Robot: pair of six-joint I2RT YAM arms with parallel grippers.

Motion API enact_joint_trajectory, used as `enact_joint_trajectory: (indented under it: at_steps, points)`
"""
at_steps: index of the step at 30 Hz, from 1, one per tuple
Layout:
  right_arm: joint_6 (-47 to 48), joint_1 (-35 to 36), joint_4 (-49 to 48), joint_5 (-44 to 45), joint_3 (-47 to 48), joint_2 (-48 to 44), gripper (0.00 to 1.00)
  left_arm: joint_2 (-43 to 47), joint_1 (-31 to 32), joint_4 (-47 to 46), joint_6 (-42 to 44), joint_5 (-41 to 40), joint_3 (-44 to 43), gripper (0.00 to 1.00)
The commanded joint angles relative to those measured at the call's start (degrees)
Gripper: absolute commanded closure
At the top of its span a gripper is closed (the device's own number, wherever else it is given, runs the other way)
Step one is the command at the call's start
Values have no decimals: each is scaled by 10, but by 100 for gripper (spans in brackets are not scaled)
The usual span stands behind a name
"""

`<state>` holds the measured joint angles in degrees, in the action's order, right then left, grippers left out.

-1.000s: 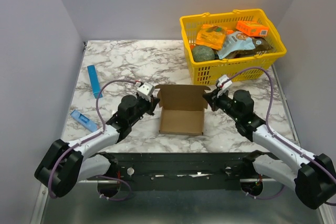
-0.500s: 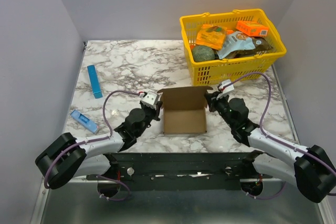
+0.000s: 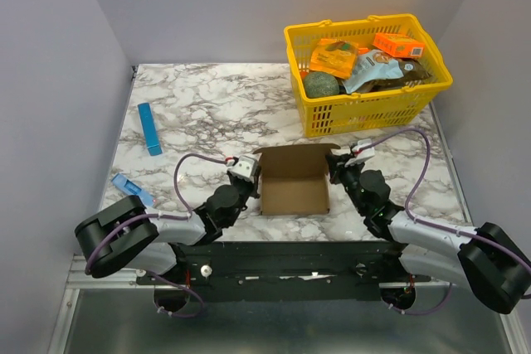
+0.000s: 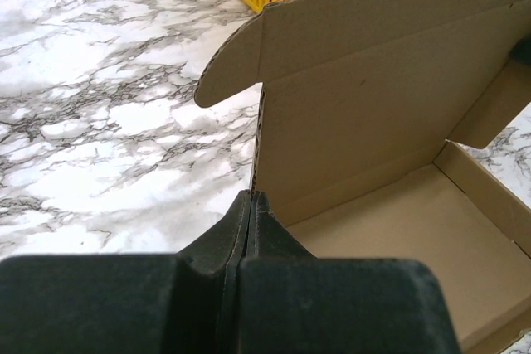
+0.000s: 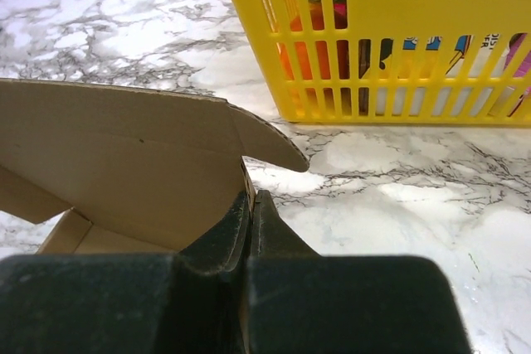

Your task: Fold the paper box

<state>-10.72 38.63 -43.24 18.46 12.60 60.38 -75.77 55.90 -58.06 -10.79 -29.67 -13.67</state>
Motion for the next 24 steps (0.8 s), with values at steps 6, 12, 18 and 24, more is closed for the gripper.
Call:
enact_joint_trajectory:
  at_steps: [6,12,18,24]
  points:
    - [-61,48,-20,123,-19,7,92,-24,28,-35,-40,-41,14,100]
    - [-108,69,21,170,-16,13,93,-35,48,-3,-92,-79,2,100]
    - [-135,87,41,197,-14,25,90,-61,73,-4,-129,-109,-1,100]
    - [-173,101,83,207,-17,20,89,-66,94,30,-160,-140,-3,100]
